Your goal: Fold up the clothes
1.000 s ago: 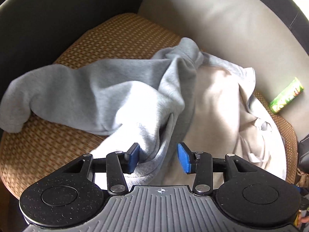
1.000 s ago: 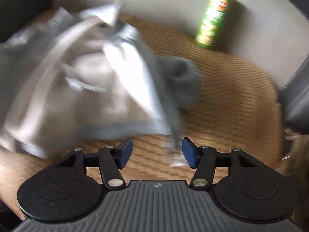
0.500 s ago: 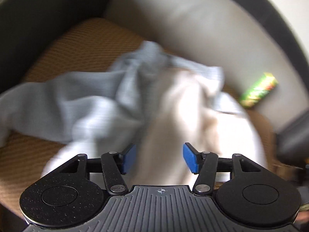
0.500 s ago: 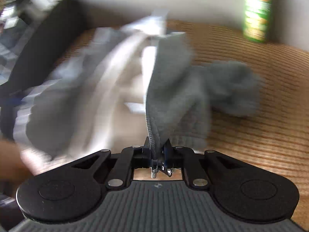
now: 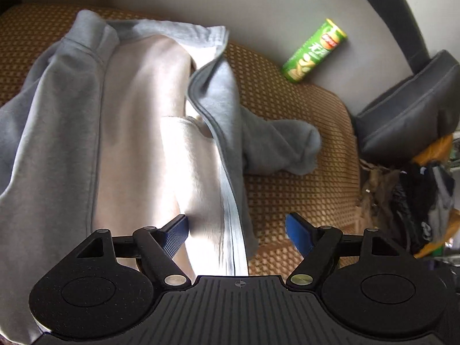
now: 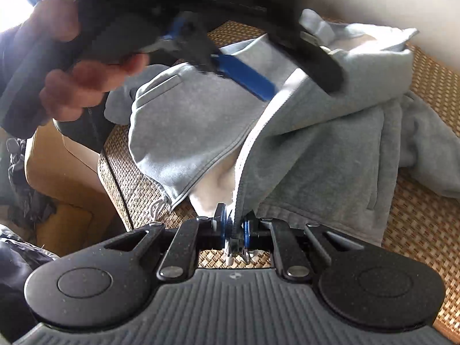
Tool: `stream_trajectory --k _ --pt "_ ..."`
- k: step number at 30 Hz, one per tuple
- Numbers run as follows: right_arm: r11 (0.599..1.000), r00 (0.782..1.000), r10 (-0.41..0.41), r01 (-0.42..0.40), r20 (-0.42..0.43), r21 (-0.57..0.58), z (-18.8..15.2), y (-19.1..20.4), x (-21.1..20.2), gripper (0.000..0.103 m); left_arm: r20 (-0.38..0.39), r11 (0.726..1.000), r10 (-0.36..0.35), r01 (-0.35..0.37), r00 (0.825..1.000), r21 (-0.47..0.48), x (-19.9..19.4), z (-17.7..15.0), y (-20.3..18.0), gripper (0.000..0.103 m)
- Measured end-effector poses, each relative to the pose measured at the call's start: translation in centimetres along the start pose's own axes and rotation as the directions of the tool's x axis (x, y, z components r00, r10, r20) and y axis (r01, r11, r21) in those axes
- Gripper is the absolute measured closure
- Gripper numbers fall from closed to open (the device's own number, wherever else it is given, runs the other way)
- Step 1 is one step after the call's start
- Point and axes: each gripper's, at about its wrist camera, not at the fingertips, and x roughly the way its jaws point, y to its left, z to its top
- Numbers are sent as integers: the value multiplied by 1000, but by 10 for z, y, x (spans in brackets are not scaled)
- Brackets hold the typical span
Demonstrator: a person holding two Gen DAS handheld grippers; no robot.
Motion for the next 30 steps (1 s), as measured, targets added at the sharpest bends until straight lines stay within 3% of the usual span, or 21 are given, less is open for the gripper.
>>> stream_trajectory --k 1,2,3,5,8,16,24,30 --pt "1000 1000 -4 4 5 12 -1 -2 0 90 7 1000 19 -19 1000 -4 0 1 3 33" --pt "999 1000 -14 14 13 33 -4 -9 -2 89 14 999 49 -49 999 -1 3 4 8 87" --pt "998 999 -25 24 21 53 -6 -16 -5 89 27 996 84 -84 996 -10 4 7 15 95" --pt "995 998 -46 42 35 95 -11 -30 -9 76 84 986 156 -150 984 -72 -8 11 39 95" --pt "985 995 -79 69 54 158 -19 -51 -16 51 87 969 221 -209 971 -130 -17 12 70 95" --pt "942 981 -177 146 78 301 -40 -107 -29 50 54 908 358 -334 932 -254 -32 13 131 98" --pt "963 974 -221 226 -48 148 -63 -112 29 50 66 884 399 -365 914 -291 -41 13 145 98" --pt "963 969 -246 246 -14 113 -56 -108 63 52 59 867 424 -387 904 -314 -51 11 156 98"
